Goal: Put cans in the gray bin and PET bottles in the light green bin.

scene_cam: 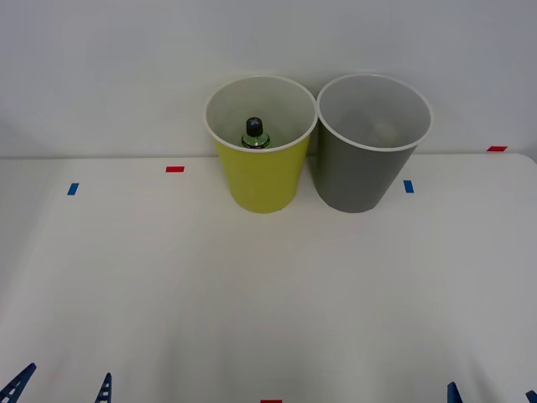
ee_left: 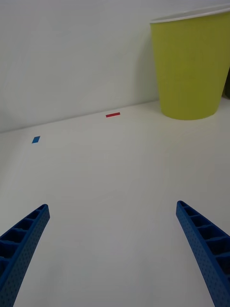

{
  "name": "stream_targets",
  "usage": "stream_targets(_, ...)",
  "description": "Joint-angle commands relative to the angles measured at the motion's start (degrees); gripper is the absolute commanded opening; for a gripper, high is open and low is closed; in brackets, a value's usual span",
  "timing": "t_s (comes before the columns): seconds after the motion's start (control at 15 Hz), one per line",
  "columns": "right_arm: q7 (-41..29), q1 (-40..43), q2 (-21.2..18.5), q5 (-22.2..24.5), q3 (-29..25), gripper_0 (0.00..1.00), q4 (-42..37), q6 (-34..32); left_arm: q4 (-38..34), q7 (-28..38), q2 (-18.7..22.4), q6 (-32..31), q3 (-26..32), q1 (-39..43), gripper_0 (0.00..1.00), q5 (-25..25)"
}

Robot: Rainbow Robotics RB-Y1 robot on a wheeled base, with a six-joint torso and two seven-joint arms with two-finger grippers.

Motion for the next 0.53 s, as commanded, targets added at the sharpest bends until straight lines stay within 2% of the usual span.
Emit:
stream_targets(0.07,0.01,0.00,0.00,0.00,0.00,1.00,0.00,0.01,0.00,0.00,0.00,0.00,0.00,0.00,0.91,0.00)
stream_targets(0.53,0.01,0.00,0.00,0.00,0.00,1.00,0.00,0.01,0.00,0.00,0.00,0.00,0.00,0.00,0.90,0.00)
